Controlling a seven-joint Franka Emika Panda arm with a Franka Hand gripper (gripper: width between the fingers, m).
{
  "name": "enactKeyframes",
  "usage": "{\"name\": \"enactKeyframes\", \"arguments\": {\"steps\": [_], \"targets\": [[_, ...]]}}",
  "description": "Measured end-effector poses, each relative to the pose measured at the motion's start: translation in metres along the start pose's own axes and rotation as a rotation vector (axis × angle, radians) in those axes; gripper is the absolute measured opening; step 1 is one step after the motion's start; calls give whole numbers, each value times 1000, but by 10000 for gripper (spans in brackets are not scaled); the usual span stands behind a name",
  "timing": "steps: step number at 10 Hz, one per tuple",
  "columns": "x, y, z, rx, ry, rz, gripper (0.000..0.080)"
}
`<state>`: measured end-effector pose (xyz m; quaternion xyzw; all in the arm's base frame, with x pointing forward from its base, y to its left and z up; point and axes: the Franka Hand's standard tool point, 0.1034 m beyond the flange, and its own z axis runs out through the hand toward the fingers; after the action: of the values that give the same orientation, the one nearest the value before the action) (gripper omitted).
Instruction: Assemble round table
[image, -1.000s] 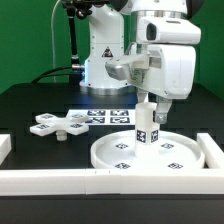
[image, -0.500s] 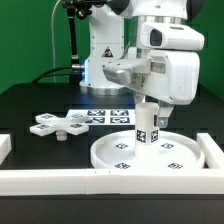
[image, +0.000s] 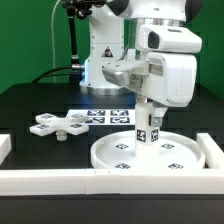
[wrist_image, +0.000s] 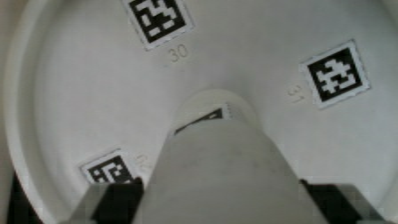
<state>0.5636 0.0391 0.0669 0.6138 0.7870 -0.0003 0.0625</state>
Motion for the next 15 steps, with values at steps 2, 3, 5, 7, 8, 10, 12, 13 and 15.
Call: {"name": "enactKeyframes", "arguments": {"steps": [2,3,5,7,8,10,12,13,15], "targets": [[1,-1,0,15,-1,124,412],[3,-4,0,47,-5,290,412],[4,-4,1,74,-1,484,412],[4,-2,0,59,1,581,412],[4,-2,0,60,-1,663,412],[4,-2,0,60,-5,793,412],[0,-5,1,78,19,1028,412],[-1,-6,1,88,32,1172,412],[0,-7,1,97,52,1416,412]]}}
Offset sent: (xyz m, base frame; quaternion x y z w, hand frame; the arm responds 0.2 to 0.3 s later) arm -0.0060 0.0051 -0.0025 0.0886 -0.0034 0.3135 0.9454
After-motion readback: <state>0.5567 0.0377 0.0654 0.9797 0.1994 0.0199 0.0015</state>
